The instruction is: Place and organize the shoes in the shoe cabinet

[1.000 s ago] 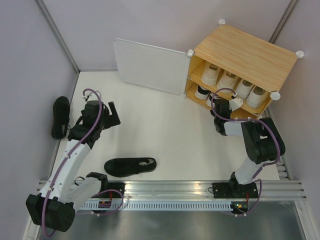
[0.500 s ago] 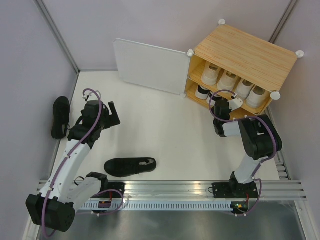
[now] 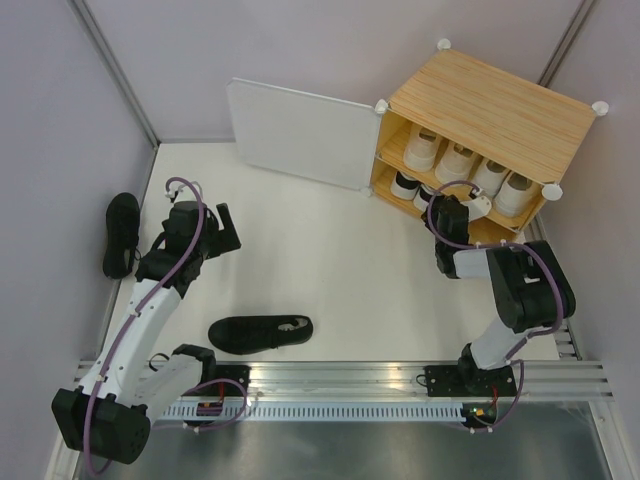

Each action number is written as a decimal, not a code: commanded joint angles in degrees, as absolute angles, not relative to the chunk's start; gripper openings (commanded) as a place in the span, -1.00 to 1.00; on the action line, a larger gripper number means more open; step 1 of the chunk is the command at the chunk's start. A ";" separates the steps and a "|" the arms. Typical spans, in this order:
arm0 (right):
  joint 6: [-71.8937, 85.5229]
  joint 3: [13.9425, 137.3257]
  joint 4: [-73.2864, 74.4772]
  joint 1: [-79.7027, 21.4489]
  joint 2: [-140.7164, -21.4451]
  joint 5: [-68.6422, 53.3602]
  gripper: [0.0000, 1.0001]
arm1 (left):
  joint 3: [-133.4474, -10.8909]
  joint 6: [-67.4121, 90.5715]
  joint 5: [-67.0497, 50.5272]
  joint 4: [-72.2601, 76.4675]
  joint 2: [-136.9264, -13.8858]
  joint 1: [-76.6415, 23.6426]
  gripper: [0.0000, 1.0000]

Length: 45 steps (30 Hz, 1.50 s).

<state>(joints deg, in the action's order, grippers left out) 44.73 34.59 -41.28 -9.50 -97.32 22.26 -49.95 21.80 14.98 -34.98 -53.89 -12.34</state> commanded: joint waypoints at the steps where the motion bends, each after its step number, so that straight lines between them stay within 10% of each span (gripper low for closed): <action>1: 46.23 32.70 -40.88 -8.79 -91.33 16.09 -0.17 | -49.92 20.13 16.26 -33.22 -53.35 -12.13 1.00; 21: 30.16 36.03 5.51 -9.67 -55.11 0.99 0.86 | -49.57 22.23 15.47 -34.01 -56.60 -12.22 1.00; 28: 23.21 39.90 11.95 -11.76 -52.38 -18.36 0.88 | -50.62 22.85 15.47 -34.72 -58.80 -12.13 1.00; 45: 11.61 54.75 17.05 -51.23 -76.89 -5.63 0.76 | -50.27 21.36 18.02 -34.98 -57.30 -12.13 1.00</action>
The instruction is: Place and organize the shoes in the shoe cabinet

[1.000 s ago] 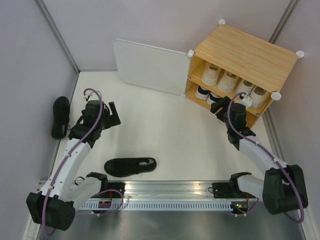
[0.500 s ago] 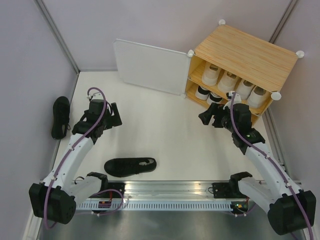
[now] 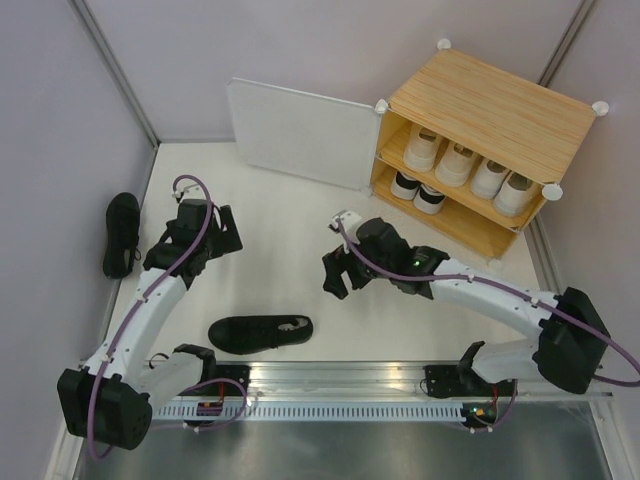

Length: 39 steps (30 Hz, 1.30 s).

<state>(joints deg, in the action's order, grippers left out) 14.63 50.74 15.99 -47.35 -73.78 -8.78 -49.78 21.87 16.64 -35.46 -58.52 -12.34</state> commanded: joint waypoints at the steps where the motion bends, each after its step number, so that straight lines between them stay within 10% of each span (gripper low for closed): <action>1: 10.82 55.71 17.31 -53.76 -79.69 -5.45 0.74 | -50.19 21.27 17.93 -34.98 -57.39 -12.13 1.00; 28: 5.28 71.89 19.51 -68.91 -111.45 -11.33 0.03 | -50.36 21.01 15.91 -34.89 -55.90 -12.13 1.00; 39: 9.38 66.55 16.18 -65.67 -106.54 -11.69 -0.86 | -50.45 20.92 15.91 -34.81 -55.99 -12.13 0.99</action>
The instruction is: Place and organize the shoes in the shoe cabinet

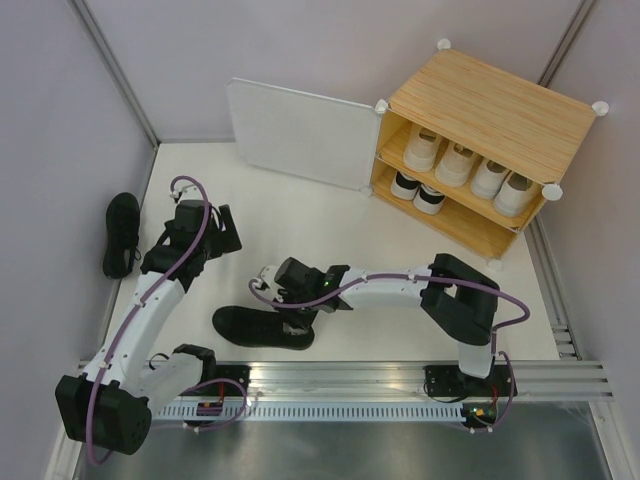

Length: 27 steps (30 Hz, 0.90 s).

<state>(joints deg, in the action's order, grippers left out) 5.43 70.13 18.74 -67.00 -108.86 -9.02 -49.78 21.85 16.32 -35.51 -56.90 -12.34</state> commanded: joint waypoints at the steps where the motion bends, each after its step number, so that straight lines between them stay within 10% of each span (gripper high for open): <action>1: 10.45 65.66 15.39 -64.70 -105.74 -10.21 -0.95 | -50.36 20.92 15.91 -34.89 -55.90 -12.13 0.99; 27: 38.49 32.00 14.41 -17.51 -67.08 1.05 -0.99 | -50.36 20.92 15.73 -34.89 -56.08 -12.13 1.00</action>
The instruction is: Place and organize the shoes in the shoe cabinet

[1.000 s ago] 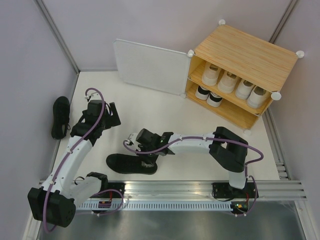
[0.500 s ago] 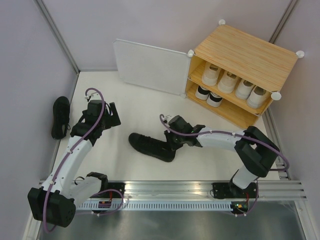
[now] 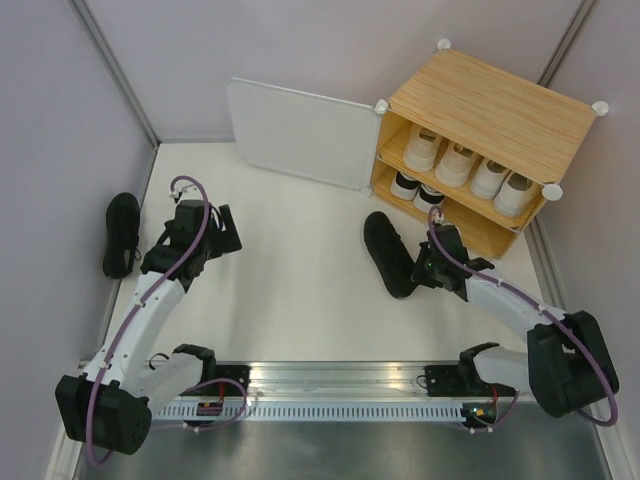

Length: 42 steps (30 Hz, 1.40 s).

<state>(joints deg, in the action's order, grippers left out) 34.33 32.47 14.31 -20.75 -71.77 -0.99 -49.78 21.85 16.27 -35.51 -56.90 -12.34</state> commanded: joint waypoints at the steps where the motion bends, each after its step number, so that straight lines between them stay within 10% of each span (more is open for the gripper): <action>1: 39.37 31.38 15.28 -16.79 -66.02 1.32 -0.99 | -50.36 20.92 15.73 -34.81 -56.07 -12.13 0.99; 42: 42.19 34.73 37.18 -2.64 -43.33 5.81 -0.99 | -50.45 20.92 14.94 -34.72 -55.02 -12.22 0.99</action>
<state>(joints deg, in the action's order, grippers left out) 41.65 34.59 40.86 -2.83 -42.92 8.25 -49.78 21.85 15.97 -35.51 -55.83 -12.34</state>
